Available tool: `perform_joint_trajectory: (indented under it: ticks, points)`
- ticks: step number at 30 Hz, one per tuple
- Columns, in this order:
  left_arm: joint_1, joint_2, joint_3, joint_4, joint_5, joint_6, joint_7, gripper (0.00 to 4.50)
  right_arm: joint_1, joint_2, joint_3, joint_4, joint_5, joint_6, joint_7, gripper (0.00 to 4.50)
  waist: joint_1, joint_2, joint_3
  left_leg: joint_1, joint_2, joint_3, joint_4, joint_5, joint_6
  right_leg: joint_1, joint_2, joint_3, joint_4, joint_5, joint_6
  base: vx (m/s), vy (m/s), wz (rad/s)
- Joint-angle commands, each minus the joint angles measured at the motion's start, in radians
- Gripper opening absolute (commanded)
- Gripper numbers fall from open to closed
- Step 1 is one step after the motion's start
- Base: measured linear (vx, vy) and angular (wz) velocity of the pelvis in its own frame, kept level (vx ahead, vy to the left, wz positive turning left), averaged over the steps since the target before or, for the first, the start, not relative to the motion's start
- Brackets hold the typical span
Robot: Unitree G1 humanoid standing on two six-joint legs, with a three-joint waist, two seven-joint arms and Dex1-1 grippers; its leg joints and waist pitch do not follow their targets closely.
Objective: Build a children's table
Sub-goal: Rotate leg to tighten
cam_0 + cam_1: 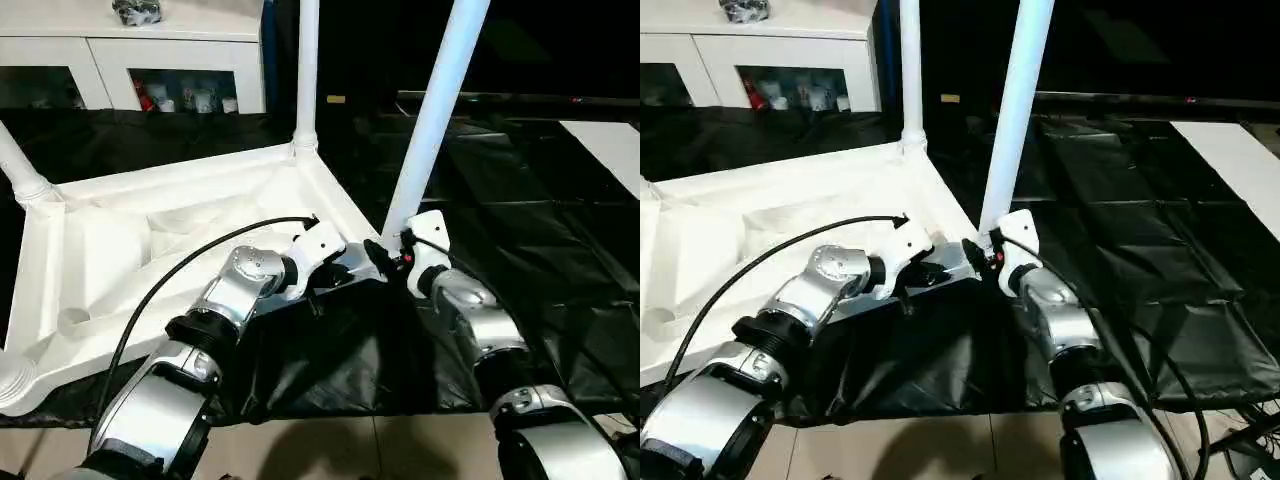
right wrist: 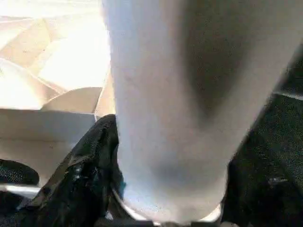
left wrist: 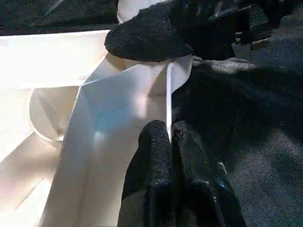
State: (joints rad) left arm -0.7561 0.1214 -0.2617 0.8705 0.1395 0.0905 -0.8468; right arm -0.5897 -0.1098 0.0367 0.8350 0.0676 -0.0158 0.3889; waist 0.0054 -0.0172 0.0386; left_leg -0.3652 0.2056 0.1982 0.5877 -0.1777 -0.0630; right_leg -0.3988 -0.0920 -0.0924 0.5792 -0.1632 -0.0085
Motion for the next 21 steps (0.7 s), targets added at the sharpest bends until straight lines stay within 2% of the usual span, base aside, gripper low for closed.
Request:
perform_joint_trajectory:
  ticks: [1,4,7,8,10,11,14,17,18,19,21]
  points:
    - [-0.004,-0.058,-0.032,-0.002,-0.005,-0.030,-0.017,0.00,0.002,0.065,0.072,0.005,-0.010,-0.006,0.090,3.58,0.000,-0.004,-0.050,0.013,0.027,-0.022,-0.075,-0.358,0.029,0.031,-0.058,0.043,-0.090,-0.437,-0.165,0.000,0.000,0.00]
    - [0.014,-0.024,-0.022,-0.028,-0.032,-0.087,-0.101,0.00,0.028,0.013,0.077,-0.033,-0.001,-0.050,0.188,3.79,0.003,-0.007,-0.052,0.009,0.028,-0.021,-0.075,-0.345,0.039,0.034,-0.060,0.044,-0.087,-0.411,-0.171,0.000,0.000,0.00]
    - [0.028,0.017,-0.030,-0.043,-0.045,-0.130,-0.168,0.00,0.059,-0.044,0.093,-0.082,0.017,-0.084,0.296,3.86,0.006,-0.007,-0.056,0.005,0.030,-0.018,-0.074,-0.304,0.059,0.040,-0.059,0.047,-0.076,-0.326,-0.193,0.000,0.000,0.00]
    - [0.028,0.017,-0.030,-0.043,-0.045,-0.130,-0.168,0.00,0.059,-0.044,0.093,-0.082,0.017,-0.084,0.296,3.86,0.007,-0.008,-0.060,0.002,0.029,-0.017,-0.070,-0.273,0.069,0.046,-0.060,0.048,-0.068,-0.275,-0.209,0.000,0.000,0.00]
    - [0.044,0.052,-0.024,-0.070,-0.073,-0.146,-0.246,0.00,0.092,-0.098,0.111,-0.133,0.032,-0.095,0.419,3.86,0.010,-0.006,-0.059,0.006,0.030,-0.012,-0.068,-0.244,0.088,0.043,-0.058,0.049,-0.065,-0.224,-0.231,0.000,0.000,0.00]
    - [0.049,0.065,-0.021,-0.083,-0.082,-0.148,-0.276,0.00,0.105,-0.119,0.117,-0.159,0.044,-0.085,0.470,3.86,0.010,-0.007,-0.061,0.002,0.030,-0.012,-0.067,-0.227,0.100,0.049,-0.058,0.049,-0.060,-0.200,-0.240,0.000,0.000,0.00]
    - [0.062,0.105,-0.021,-0.114,-0.101,-0.155,-0.357,0.00,0.142,-0.187,0.143,-0.235,0.074,-0.065,0.615,3.86,0.023,-0.003,-0.062,0.003,0.034,-0.010,-0.065,-0.179,0.132,0.051,-0.056,0.049,-0.050,-0.131,-0.262,0.000,0.000,0.00]
    - [0.070,0.138,-0.029,-0.122,-0.102,-0.176,-0.424,0.00,0.166,-0.246,0.173,-0.285,0.083,-0.047,0.737,3.86,0.036,0.000,-0.058,0.008,0.039,-0.007,-0.068,-0.199,0.124,0.048,-0.053,0.047,-0.052,-0.149,-0.266,0.000,0.000,0.00]
    - [0.079,0.155,-0.032,-0.140,-0.112,-0.177,-0.471,0.00,0.175,-0.273,0.185,-0.317,0.096,-0.012,0.804,3.86,0.039,0.000,-0.057,0.010,0.040,-0.008,-0.070,-0.218,0.114,0.048,-0.053,0.046,-0.054,-0.175,-0.264,0.000,0.000,0.00]
    - [0.080,0.157,-0.033,-0.143,-0.114,-0.177,-0.478,0.00,0.176,-0.276,0.187,-0.321,0.099,-0.009,0.812,3.62,0.040,-0.001,-0.057,0.009,0.041,-0.008,-0.070,-0.225,0.108,0.048,-0.054,0.047,-0.054,-0.189,-0.260,0.000,0.000,0.00]
    - [0.088,0.170,-0.036,-0.161,-0.125,-0.174,-0.509,0.00,0.181,-0.294,0.198,-0.343,0.108,0.012,0.852,3.51,0.043,0.000,-0.055,0.012,0.041,-0.009,-0.073,-0.254,0.082,0.045,-0.056,0.048,-0.060,-0.246,-0.245,0.000,0.000,0.00]
